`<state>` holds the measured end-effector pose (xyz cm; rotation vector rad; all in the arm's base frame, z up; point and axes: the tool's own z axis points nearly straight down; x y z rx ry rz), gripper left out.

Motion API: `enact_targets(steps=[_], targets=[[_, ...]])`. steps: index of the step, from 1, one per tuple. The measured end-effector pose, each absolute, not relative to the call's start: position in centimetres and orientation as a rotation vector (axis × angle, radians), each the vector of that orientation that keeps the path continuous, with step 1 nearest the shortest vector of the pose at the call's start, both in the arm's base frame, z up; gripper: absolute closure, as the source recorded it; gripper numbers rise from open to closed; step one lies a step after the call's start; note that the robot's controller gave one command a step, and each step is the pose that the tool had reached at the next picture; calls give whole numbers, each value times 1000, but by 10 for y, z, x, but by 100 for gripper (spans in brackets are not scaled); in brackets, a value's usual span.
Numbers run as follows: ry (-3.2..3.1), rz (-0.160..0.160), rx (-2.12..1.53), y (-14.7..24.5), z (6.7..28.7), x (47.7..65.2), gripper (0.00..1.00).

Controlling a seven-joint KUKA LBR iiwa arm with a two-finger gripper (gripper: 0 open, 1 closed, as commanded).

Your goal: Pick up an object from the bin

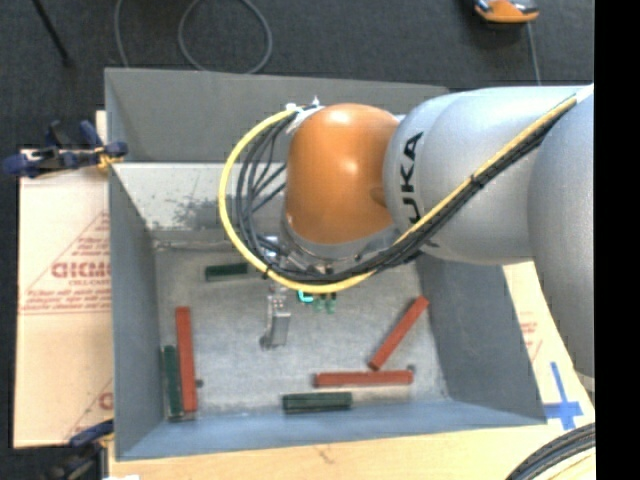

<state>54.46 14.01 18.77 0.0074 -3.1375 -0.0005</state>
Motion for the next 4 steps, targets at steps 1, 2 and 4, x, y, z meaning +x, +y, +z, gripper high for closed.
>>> enact_targets(steps=[1, 2, 4], targets=[[-3102, 5, 484, -1, 84, 564, 0], [-3074, 3, 719, -55, 82, 476, 0], [-3073, 7, 709, -51, 199, 508, 100]])
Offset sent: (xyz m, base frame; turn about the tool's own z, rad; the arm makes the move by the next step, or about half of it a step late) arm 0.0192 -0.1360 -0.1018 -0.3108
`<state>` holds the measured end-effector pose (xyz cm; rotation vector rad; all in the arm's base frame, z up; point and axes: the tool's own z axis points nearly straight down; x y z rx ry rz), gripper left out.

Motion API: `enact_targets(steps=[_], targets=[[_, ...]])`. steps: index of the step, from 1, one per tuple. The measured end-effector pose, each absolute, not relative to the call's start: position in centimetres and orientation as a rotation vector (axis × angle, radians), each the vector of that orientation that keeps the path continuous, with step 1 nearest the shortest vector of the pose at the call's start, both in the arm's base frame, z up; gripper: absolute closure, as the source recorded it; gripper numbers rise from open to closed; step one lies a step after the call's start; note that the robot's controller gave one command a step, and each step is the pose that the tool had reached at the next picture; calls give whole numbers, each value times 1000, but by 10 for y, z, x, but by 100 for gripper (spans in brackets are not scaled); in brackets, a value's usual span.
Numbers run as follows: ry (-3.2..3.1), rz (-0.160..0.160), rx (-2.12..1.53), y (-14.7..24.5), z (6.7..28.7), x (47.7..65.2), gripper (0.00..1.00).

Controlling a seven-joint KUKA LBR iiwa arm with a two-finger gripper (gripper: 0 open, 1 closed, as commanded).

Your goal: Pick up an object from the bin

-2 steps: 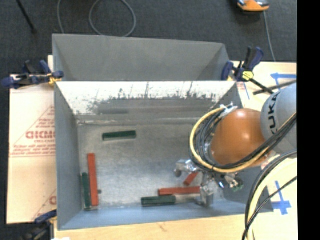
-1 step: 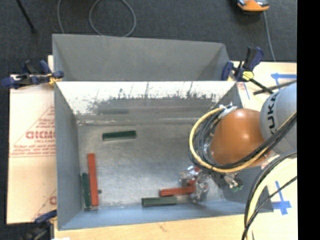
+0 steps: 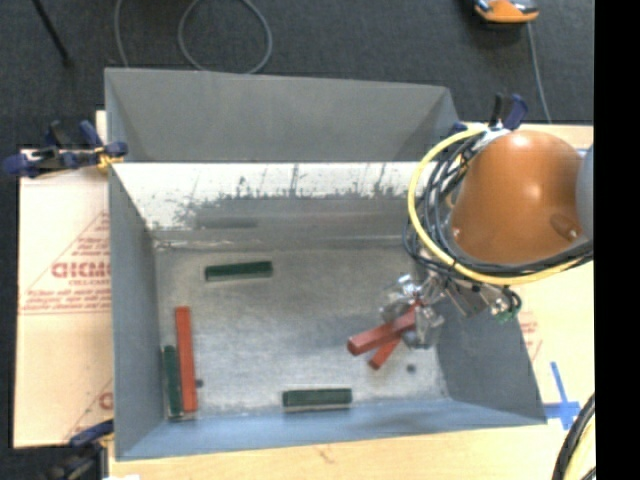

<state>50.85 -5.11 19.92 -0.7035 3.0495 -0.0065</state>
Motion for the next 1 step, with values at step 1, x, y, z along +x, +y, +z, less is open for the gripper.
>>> enact_targets(steps=[1], targets=[[2840, -5, -1325, -20, 306, 529, 100]])
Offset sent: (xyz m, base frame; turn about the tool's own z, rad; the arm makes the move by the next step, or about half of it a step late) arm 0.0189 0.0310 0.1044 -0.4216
